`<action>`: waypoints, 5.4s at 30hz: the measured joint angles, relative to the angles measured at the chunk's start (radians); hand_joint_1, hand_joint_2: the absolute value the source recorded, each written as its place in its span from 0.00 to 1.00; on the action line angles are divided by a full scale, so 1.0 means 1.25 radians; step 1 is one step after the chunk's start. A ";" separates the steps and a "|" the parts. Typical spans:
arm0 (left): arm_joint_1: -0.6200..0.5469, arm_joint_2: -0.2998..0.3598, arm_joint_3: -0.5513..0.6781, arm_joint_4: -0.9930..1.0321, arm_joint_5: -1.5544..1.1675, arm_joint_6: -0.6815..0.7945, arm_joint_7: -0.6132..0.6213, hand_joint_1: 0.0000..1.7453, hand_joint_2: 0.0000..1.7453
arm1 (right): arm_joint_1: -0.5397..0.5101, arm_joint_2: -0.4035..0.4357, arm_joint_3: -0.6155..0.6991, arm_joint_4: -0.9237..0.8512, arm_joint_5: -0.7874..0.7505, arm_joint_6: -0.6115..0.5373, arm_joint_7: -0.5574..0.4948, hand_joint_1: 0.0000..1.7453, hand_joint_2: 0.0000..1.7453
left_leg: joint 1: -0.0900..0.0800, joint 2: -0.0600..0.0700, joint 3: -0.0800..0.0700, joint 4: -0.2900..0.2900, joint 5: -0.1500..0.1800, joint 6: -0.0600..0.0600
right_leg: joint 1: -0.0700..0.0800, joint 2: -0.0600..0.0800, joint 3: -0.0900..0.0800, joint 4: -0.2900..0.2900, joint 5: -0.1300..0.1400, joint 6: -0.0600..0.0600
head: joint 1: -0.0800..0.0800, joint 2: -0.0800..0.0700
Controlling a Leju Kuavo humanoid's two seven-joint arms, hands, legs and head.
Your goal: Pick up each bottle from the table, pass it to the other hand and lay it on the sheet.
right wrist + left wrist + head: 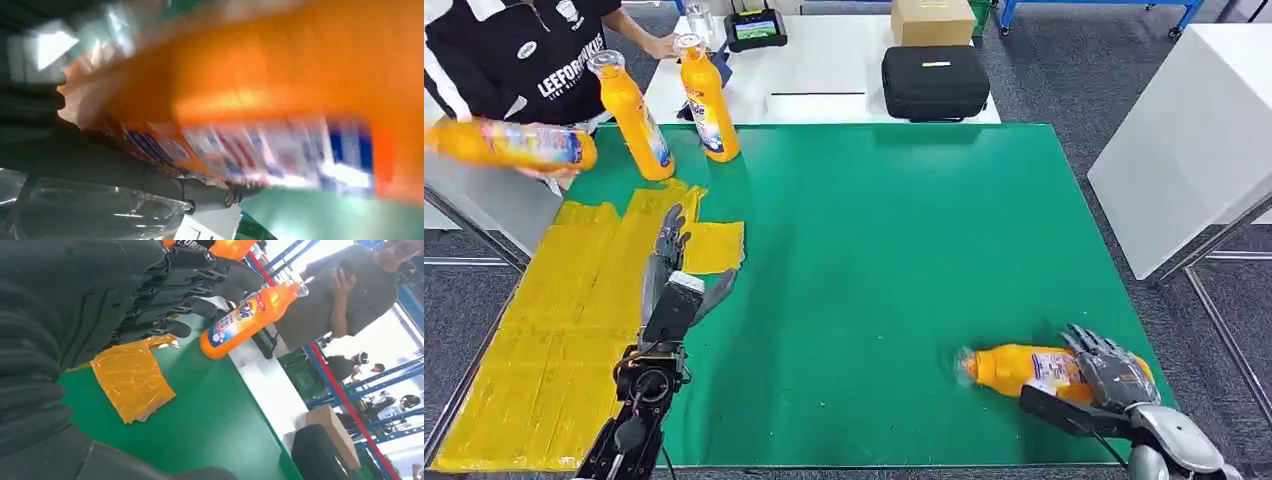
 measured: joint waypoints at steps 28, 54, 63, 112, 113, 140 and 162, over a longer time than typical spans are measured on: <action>0.021 -0.015 -0.012 0.000 0.022 -0.043 0.006 0.00 1.00 | -0.037 0.189 0.020 -0.040 -0.373 -0.254 -0.127 1.00 1.00 | 0.001 -0.001 0.002 0.000 0.000 0.000 | 0.001 0.000 0.002 0.000 0.000 0.000 | 0.000 0.000; 0.010 -0.019 -0.136 -0.022 0.170 -0.251 0.022 0.00 1.00 | -0.083 0.329 0.039 0.012 -0.668 -0.273 -0.237 1.00 1.00 | 0.001 0.000 0.001 0.000 0.000 0.000 | 0.000 0.000 0.001 0.000 0.000 0.000 | 0.000 0.000; -0.022 -0.020 -0.183 -0.022 0.203 -0.263 0.034 0.00 1.00 | -0.157 0.352 0.108 0.079 -0.718 -0.240 -0.244 1.00 1.00 | 0.001 0.000 0.002 0.000 0.001 -0.001 | 0.000 0.000 0.002 0.001 0.000 0.000 | 0.000 0.000; -0.046 -0.030 -0.196 -0.016 0.315 -0.274 0.053 1.00 1.00 | -0.346 0.448 0.458 0.491 -0.654 -0.261 -0.208 1.00 1.00 | 0.001 -0.001 0.000 0.000 0.001 -0.002 | 0.000 0.000 0.000 0.001 0.000 0.000 | 0.000 0.000; -0.046 -0.030 -0.196 -0.016 0.315 -0.274 0.053 1.00 1.00 | -0.346 0.448 0.458 0.489 -0.655 -0.261 -0.208 1.00 1.00 | 0.001 -0.001 0.000 0.000 0.001 -0.002 | 0.000 0.000 0.000 0.001 0.000 0.000 | 0.000 0.000; -0.075 -0.030 -0.210 0.009 0.328 -0.274 0.045 1.00 1.00 | -0.331 0.420 0.451 0.435 -0.665 -0.287 -0.209 0.23 1.00 | 0.001 -0.001 0.000 0.000 0.001 -0.002 | 0.000 0.000 0.000 0.001 0.000 0.000 | 0.000 0.000; -0.086 -0.030 -0.212 0.044 0.313 -0.208 0.012 1.00 1.00 | -0.318 0.410 0.447 0.353 -0.679 -0.320 -0.236 0.00 1.00 | 0.001 -0.001 0.000 0.000 0.001 -0.002 | 0.000 0.000 0.000 0.001 0.000 0.000 | 0.000 0.000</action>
